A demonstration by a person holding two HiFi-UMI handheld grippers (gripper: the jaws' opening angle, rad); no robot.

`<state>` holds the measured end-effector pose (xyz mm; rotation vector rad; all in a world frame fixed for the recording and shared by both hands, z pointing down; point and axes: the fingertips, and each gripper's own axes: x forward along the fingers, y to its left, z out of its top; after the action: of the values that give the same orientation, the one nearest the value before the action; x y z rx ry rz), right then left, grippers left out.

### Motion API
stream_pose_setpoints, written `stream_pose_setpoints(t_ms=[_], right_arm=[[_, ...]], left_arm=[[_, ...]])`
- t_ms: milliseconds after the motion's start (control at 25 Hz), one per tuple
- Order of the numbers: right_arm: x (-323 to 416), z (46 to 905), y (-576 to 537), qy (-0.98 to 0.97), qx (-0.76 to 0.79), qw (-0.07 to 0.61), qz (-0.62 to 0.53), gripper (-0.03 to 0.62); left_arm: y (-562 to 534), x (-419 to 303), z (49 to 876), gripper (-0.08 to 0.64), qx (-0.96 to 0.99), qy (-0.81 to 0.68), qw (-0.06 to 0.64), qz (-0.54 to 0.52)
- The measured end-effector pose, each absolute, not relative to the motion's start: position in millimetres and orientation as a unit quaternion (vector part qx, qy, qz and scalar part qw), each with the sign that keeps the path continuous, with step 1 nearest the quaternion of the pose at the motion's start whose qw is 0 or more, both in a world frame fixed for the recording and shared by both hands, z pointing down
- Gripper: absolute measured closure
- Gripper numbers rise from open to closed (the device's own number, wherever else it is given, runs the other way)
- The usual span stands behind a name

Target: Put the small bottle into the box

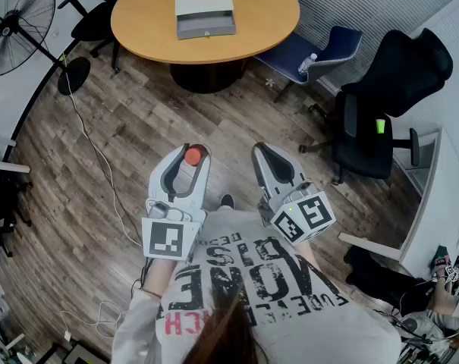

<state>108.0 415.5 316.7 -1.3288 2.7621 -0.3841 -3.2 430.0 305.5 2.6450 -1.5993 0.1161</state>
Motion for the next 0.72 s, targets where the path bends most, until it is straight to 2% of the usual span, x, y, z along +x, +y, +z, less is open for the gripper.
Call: stream_pose_setpoints(t_ms=[720], right_arm=[[119,313,414,0.906,-0.406,0.031,-0.119,0.568]], left_arm=[[428,8,307,0.411,0.845,-0.532,0.025,0.036]])
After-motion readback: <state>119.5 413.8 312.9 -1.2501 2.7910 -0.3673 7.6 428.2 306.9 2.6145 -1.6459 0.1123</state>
